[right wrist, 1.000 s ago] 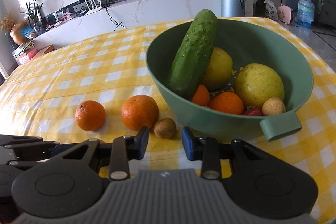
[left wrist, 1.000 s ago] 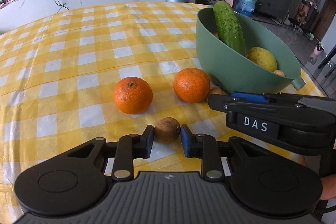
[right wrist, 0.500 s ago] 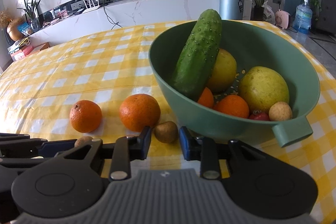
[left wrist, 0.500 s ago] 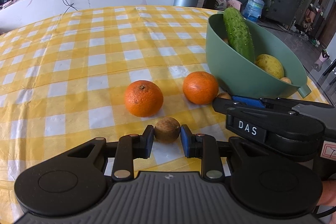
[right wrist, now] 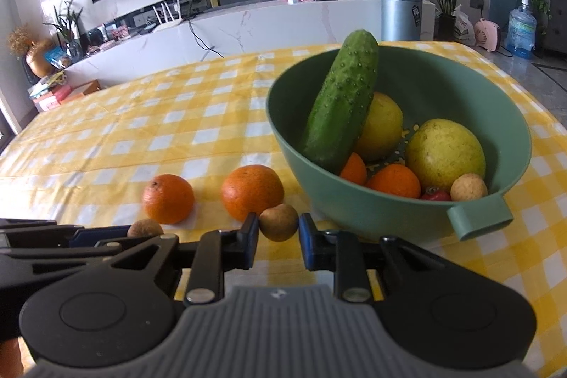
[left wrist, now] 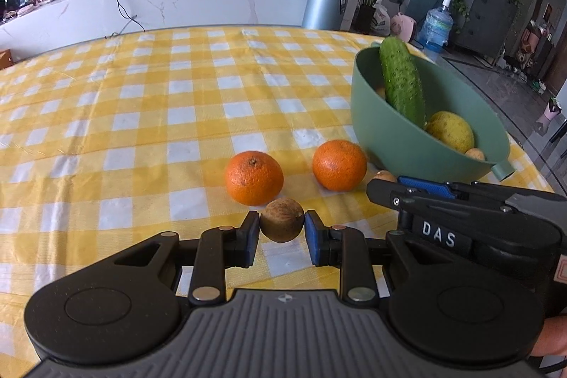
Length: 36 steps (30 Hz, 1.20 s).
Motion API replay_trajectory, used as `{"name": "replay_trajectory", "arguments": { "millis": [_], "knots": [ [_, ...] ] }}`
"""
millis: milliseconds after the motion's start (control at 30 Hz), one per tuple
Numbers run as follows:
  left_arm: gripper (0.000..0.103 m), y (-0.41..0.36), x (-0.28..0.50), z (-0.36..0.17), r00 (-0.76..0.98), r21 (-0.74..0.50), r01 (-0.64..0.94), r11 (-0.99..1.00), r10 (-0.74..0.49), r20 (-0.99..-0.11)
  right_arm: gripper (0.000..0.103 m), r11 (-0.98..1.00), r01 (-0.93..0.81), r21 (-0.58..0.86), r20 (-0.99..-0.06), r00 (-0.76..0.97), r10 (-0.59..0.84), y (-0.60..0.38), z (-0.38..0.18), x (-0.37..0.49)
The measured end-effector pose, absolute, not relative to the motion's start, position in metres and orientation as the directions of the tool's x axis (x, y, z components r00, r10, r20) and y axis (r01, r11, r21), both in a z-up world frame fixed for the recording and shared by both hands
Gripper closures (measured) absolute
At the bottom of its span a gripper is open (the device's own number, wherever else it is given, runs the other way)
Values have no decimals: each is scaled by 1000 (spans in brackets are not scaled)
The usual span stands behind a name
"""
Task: Organize fruits
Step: 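Close the left gripper on the brown fruit and lift it, then carry the brown fruit into the colander and open the left gripper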
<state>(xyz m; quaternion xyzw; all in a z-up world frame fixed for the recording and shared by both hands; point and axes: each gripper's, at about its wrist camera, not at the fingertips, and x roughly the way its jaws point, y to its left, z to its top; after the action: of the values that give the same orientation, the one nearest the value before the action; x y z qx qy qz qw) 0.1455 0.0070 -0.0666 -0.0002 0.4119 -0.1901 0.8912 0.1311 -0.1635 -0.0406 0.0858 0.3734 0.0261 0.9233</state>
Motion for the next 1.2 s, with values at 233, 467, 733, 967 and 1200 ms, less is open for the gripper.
{"name": "replay_trajectory", "arguments": {
  "millis": [233, 467, 733, 967, 1200],
  "knots": [
    [73, 7, 135, -47, 610, -186, 301, 935, -339, -716, 82, 976, -65, 209, -622, 761, 184, -166, -19, 104],
    [72, -11, 127, -24, 636, -194, 313, 930, -357, -684, 82, 979, -71, 192, -559, 812, 168, -182, 6, 81],
    [73, -46, 125, -5, 643, -204, 361, 910, -401, -653, 82, 977, -21, 210, -520, 844, 130, -220, 28, 67],
    [73, -80, 130, 6, 630, -223, 415, 882, -456, -629, 82, 992, 10, 128, -499, 865, 56, -250, 42, 66],
    [73, -118, 145, 6, 601, -218, 466, 857, -488, -633, 82, 999, 39, 21, -532, 846, -22, -275, 35, 83]
  ]
}}
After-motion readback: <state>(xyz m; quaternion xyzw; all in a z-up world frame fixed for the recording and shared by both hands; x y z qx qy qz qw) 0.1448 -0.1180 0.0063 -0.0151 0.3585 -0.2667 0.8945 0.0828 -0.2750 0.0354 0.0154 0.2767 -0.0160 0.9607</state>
